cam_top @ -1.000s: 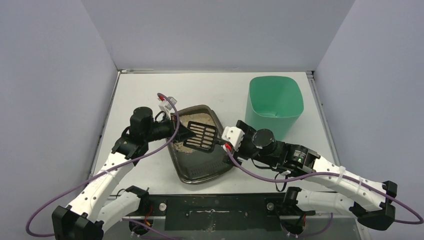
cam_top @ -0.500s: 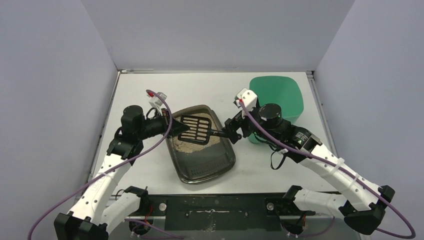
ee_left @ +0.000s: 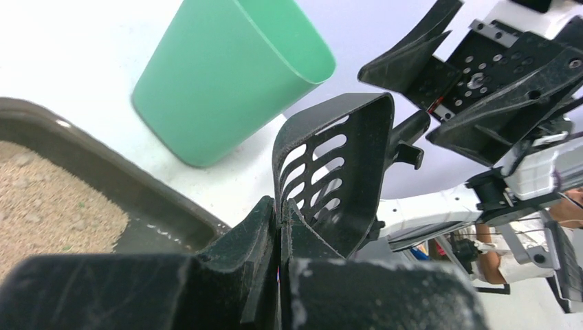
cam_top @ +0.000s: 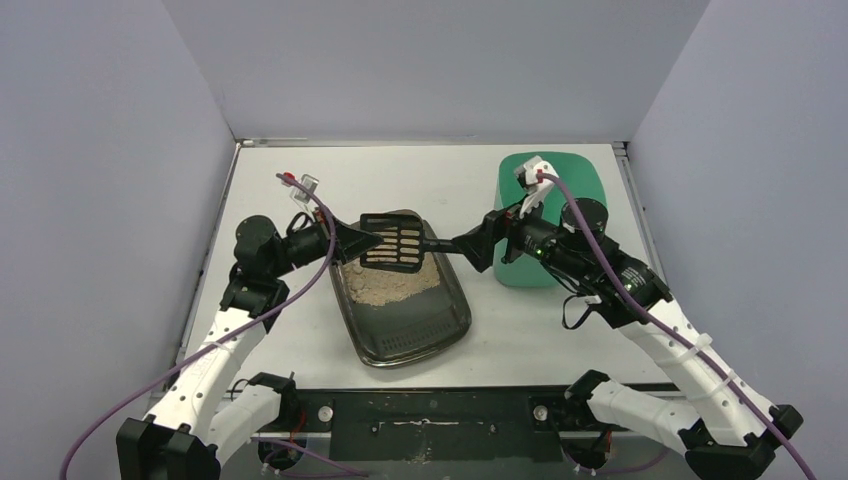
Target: Clean the litter box
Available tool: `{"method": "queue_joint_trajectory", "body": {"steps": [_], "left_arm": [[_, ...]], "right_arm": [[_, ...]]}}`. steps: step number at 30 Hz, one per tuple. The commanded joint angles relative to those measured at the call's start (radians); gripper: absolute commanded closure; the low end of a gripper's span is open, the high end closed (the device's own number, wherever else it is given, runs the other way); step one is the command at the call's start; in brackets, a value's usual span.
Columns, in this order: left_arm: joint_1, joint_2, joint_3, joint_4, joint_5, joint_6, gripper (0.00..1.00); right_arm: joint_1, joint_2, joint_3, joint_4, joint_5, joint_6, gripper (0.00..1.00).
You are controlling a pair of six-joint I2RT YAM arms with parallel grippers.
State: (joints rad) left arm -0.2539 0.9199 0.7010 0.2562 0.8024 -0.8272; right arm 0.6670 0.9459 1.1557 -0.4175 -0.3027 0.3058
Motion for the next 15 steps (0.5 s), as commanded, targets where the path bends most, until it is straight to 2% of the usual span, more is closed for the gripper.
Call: {"method": "queue_joint_trajectory", "body": {"steps": [1, 6, 15], "left_arm": [[0.005, -0.008, -0.010, 0.223, 0.053, -0.103, 1.00], [0.004, -0.014, -0.008, 0.243, 0.073, -0.099, 1.00], [0.005, -0.008, 0.000, 0.270, 0.096, -0.102, 1.00]], "right_arm": [[-0.019, -0.054, -0.043, 0.122, -0.211, 0.128, 0.00], [-0.023, -0.099, -0.099, 0.253, -0.353, 0.223, 0.00], [-0.023, -0.102, -0.114, 0.301, -0.426, 0.291, 0.03]]}}
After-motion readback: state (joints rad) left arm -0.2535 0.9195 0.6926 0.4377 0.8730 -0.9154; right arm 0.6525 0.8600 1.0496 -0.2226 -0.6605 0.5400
